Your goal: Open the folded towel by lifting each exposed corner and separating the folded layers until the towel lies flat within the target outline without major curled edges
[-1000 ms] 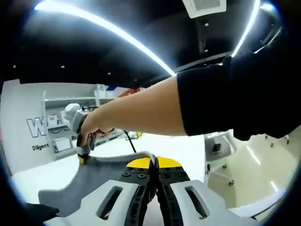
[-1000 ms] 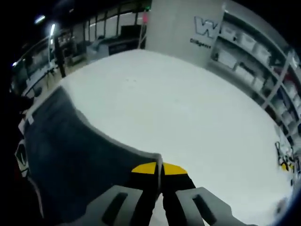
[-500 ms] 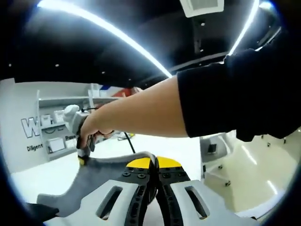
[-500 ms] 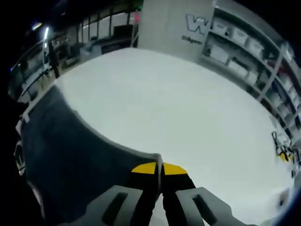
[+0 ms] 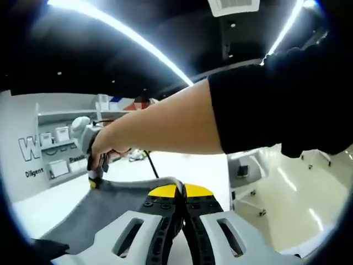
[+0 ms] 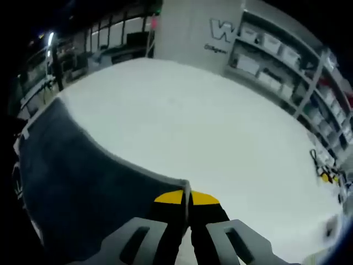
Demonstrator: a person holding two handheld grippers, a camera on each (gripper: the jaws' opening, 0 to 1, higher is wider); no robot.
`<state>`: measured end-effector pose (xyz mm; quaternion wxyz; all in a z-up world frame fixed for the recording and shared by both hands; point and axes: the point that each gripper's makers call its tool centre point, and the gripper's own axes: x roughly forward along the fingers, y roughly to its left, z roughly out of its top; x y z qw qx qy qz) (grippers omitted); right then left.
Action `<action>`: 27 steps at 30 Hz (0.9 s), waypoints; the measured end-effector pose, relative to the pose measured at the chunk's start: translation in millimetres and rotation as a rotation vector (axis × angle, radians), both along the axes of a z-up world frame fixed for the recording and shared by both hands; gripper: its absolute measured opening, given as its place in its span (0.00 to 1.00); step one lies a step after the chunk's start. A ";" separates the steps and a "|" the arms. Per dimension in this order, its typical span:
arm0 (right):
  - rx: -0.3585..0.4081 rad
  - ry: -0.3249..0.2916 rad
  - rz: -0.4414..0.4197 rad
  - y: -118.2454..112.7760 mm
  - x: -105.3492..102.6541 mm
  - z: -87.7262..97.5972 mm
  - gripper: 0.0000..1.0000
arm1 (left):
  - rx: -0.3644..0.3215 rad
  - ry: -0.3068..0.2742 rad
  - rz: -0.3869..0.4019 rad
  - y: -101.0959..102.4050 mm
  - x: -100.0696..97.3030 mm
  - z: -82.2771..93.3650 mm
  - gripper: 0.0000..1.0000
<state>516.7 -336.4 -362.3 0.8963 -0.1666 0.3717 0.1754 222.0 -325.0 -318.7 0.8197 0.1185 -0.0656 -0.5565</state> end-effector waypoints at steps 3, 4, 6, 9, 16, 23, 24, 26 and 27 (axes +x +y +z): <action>-0.008 0.010 0.004 -3.5 -0.2 -8.5 0.00 | 0.030 -0.036 -0.005 -6.5 -3.7 -9.2 0.02; -0.008 0.006 0.008 -3.9 0.3 -9.7 0.00 | 0.034 -0.034 -0.006 -8.0 -3.7 -11.4 0.02; -0.003 0.004 0.007 -4.4 1.8 -12.8 0.00 | 0.042 -0.026 -0.009 -10.3 -2.5 -15.9 0.02; -0.012 -0.008 0.012 -4.7 5.8 -18.1 0.00 | 0.059 -0.023 -0.010 -14.3 0.1 -22.1 0.02; -0.040 -0.041 0.022 -9.4 14.5 -31.4 0.00 | 0.105 -0.064 -0.003 -25.7 4.6 -35.2 0.02; -0.052 -0.040 0.028 -13.8 18.9 -51.0 0.00 | 0.142 -0.038 -0.009 -28.0 7.0 -52.4 0.04; -0.053 -0.041 0.029 -14.3 19.2 -52.8 0.00 | 0.141 -0.031 -0.011 -28.4 7.3 -53.3 0.05; -0.053 -0.043 0.036 -14.4 18.7 -55.2 0.00 | 0.135 -0.007 -0.021 -30.1 6.6 -55.0 0.08; -0.055 -0.042 0.041 -14.8 18.6 -56.4 0.00 | 0.130 0.002 -0.026 -31.1 5.8 -55.1 0.09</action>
